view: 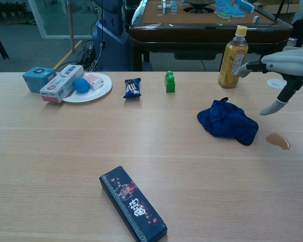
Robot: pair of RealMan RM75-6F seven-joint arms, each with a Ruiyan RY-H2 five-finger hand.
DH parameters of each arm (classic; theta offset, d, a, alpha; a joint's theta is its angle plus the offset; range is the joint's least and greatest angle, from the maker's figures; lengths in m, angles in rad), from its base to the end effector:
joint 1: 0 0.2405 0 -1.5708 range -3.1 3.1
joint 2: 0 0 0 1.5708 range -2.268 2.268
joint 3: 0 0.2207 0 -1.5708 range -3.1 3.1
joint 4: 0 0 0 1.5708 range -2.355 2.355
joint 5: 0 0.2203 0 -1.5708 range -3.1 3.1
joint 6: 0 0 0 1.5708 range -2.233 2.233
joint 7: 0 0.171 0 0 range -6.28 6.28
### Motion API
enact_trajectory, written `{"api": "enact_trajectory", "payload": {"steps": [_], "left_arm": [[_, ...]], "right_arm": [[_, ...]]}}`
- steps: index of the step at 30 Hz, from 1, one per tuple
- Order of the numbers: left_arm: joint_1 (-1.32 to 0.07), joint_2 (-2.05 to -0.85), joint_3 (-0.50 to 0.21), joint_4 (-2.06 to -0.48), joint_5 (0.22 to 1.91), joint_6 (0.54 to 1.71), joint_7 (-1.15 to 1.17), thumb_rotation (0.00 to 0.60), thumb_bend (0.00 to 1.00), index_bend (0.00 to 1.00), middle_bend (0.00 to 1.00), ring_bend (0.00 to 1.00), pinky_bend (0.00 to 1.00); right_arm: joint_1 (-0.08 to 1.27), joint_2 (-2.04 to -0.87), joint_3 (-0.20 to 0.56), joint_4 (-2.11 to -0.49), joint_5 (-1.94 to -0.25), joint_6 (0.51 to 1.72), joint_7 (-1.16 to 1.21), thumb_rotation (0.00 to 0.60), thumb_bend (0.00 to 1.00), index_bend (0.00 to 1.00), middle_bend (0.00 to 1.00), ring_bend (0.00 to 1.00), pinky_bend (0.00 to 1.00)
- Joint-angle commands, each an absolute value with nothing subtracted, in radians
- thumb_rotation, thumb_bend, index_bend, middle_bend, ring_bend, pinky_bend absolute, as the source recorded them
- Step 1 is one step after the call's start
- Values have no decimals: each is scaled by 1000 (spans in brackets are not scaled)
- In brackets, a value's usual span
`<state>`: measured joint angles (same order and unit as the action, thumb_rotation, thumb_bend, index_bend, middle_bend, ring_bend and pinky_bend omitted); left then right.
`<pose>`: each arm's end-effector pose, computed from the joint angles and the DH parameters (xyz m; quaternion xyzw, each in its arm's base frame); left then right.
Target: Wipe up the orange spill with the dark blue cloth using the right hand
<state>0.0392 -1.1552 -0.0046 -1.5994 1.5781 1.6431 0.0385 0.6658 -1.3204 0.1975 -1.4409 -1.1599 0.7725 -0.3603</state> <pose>-0.2854 0.1604 0.1373 -0.5732 -0.3705 -0.3947 0.6151 -0.1909 -0.3696 0.0217 0.7741 -0.3382 0.2587 0.4685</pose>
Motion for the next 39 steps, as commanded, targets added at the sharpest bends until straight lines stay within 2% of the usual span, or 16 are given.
{"api": "enact_trajectory", "payload": {"steps": [1,22,24,26,28,32,35,39], "left_arm": [[40,-1154,-5,-1602,1577,1644,42,600,335,212,1,41,0],[47,-1151,-11,-1613,1556,1638,63,600,335,212,1,41,0],[49,-1151,-12,-1612,1553,1637,64,600,335,212,1,41,0],[50,-1151,-12,-1611,1550,1638,63,600,335,212,1,41,0],[52,-1151,-12,-1610,1548,1638,63,600,335,212,1,41,0],[55,-1151,-13,-1607,1545,1639,63,600,335,212,1,41,0],[56,-1152,-12,-1606,1543,1638,63,600,335,212,1,41,0],[55,-1153,-12,-1605,1544,1635,63,600,335,212,1,41,0]], "right_arm": [[716,-1382,196,-1366,-1103,723,-412,600,168,163,164,114,162],[874,-1624,149,-1027,-916,596,-487,600,170,163,163,103,163],[882,-1648,142,-993,-914,589,-487,600,206,163,164,103,163],[885,-1670,136,-959,-923,588,-478,600,307,181,195,122,177],[884,-1687,133,-932,-936,591,-462,600,393,260,253,179,239],[873,-1709,132,-883,-989,608,-396,600,538,491,384,355,471],[857,-1699,134,-881,-1037,628,-330,600,577,589,454,449,598],[828,-1642,136,-944,-1096,668,-246,600,577,633,488,496,658]]}}
